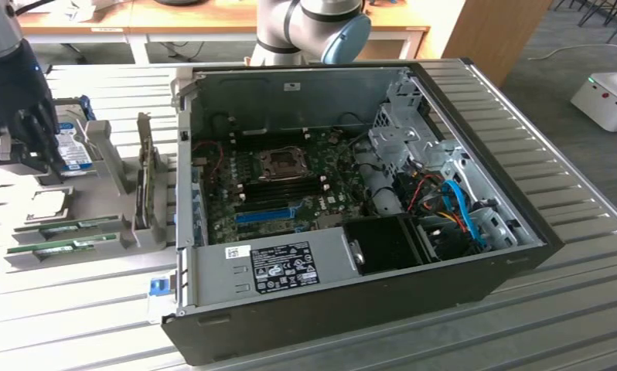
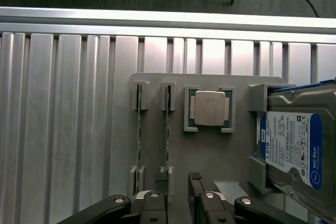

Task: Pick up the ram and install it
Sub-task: 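Pick up the ram and move it above insertion slot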

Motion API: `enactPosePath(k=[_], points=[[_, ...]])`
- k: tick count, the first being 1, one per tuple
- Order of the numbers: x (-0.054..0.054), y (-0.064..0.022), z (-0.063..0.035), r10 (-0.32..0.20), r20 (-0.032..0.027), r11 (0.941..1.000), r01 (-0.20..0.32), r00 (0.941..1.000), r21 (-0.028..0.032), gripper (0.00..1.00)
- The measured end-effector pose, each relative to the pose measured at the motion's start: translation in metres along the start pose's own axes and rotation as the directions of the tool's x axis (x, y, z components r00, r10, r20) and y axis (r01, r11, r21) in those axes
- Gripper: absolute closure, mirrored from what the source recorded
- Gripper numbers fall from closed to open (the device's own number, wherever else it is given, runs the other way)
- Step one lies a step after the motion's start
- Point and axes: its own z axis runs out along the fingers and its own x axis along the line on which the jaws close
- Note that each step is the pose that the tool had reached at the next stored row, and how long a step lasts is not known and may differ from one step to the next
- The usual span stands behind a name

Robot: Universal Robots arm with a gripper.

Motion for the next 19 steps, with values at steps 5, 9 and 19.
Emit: enactPosePath(k=[5,9,19], points=[[0.000,-0.0001,0.0066,0.000,-0.0008,1.0000,0.000,1.0000,-0.0001,0.70],[0.000,-0.0002,0.0118,0.000,-0.0012,1.0000,0.000,1.0000,-0.0002,0.70],[0.000,-0.0005,0.0253,0.000,-0.0025,1.0000,0.000,1.0000,-0.0018,0.70]])
